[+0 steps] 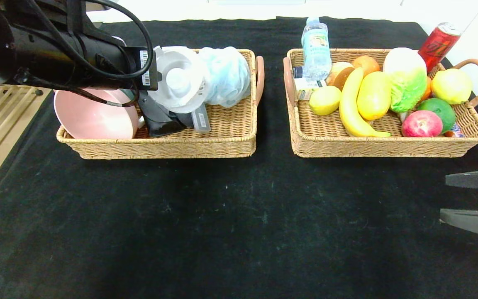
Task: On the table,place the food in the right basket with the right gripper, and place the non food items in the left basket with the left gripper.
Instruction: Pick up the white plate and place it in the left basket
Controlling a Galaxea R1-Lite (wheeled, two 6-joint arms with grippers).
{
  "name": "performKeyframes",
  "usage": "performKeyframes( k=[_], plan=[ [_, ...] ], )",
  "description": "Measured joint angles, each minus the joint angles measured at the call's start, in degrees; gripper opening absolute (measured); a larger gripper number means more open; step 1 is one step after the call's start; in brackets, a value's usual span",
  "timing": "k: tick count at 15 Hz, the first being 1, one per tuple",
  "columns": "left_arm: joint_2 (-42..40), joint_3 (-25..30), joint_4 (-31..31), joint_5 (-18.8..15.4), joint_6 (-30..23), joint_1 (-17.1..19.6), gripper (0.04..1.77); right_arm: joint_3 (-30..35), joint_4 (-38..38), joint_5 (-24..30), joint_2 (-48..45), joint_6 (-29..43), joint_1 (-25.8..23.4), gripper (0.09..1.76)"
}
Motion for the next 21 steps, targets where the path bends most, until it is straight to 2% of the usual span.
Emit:
performKeyframes(
  k=[4, 9, 11, 14, 18, 21],
  plan=[
    [3.6, -0.1, -6.8, -3.1, -0.3, 3.3, 0.12, 0.0, -0.1, 0.0, 0.0, 0.0, 0.0, 1.71],
    [5.0, 0.3, -9.1, -5.0, -0.4, 3.9, 0.12, 0.0, -0.1, 0.0, 0.1, 0.0, -0.1, 1.71],
    [5.0, 0.4, -9.1, -5.0, -0.4, 3.9, 0.47, 0.0, -0.4, 0.0, 0.1, 0.0, -0.1, 1.71],
    [4.9, 0.5, -9.1, -5.3, -0.4, 3.9, 0.87, 0.0, -0.5, 0.0, 0.1, 0.0, -0.1, 1.71],
    [4.4, 1.0, -8.6, -5.5, -0.2, 3.9, 1.21, 0.0, -0.5, -0.1, 0.1, 0.1, -0.2, 1.71],
    [2.3, 3.9, -8.5, -8.9, 0.1, 3.9, 1.37, 0.0, -0.5, -1.8, 0.3, 0.1, -0.2, 1.71]
  ],
)
